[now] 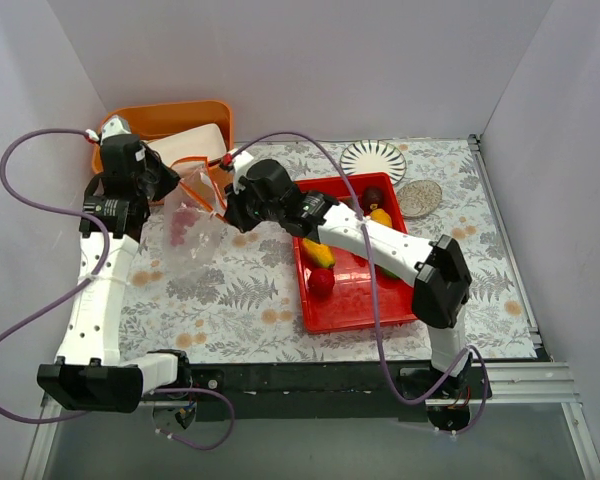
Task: Place the food in the zip-top bag and seal the zipper
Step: Adjust the zipper food storage bag at the center of the board, then pick up the fake fish from the bin.
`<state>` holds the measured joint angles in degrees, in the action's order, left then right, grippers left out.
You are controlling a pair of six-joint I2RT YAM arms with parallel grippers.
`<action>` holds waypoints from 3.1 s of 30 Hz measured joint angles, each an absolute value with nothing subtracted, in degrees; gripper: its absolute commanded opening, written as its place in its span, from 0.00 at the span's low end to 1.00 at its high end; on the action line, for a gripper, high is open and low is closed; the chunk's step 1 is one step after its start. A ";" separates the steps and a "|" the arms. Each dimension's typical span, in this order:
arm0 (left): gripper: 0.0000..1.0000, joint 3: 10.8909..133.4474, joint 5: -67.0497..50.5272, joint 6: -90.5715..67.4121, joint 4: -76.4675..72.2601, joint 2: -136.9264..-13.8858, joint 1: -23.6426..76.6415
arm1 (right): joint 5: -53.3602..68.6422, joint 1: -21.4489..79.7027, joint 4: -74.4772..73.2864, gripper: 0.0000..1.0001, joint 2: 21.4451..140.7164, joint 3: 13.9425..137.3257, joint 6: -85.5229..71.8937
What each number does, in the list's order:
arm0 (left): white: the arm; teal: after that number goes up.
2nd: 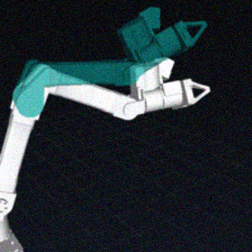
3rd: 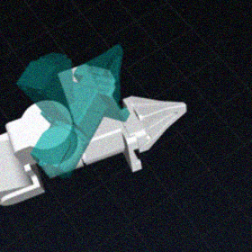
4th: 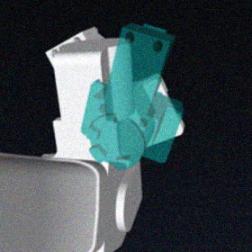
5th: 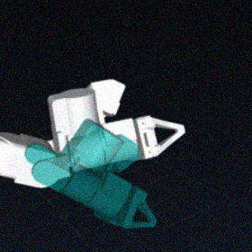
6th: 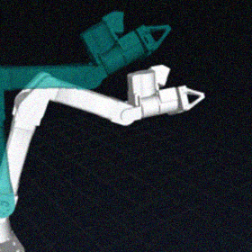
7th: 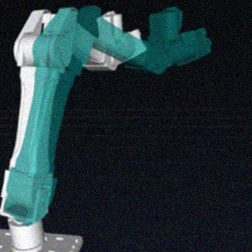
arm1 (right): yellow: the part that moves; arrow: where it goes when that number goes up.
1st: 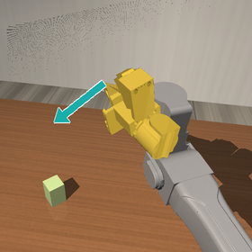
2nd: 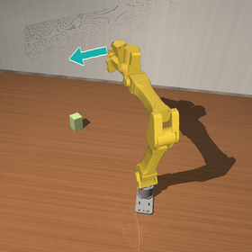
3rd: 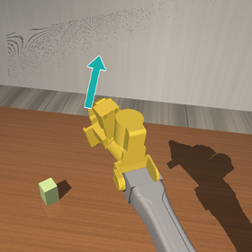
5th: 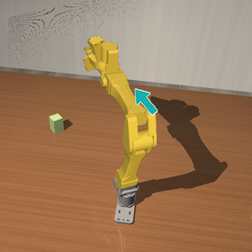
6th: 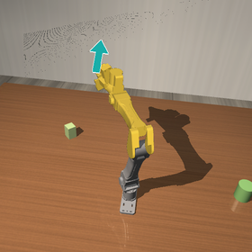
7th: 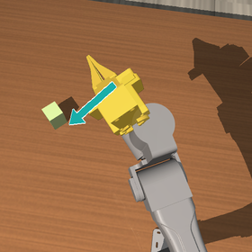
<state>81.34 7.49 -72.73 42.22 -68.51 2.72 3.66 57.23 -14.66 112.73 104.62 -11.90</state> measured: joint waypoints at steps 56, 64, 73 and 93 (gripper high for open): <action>0.00 65.93 -23.09 -68.42 34.68 -75.99 6.98 | 1.26 21.02 -19.73 0.69 94.45 63.05 -25.65; 0.00 65.93 -22.90 -68.40 35.14 -75.22 6.98 | 5.67 20.69 -17.43 0.65 98.80 63.31 -27.09; 0.00 67.42 -22.90 -68.14 36.53 -75.22 6.98 | 9.65 20.64 -16.23 0.27 100.92 63.00 -29.61; 0.00 68.53 -23.00 -66.78 37.30 -75.77 6.98 | 14.11 20.64 -21.82 0.09 82.46 62.61 -22.04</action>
<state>68.53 -23.00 -66.78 37.30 -75.77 6.98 14.11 20.64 -21.82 82.46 62.61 -22.04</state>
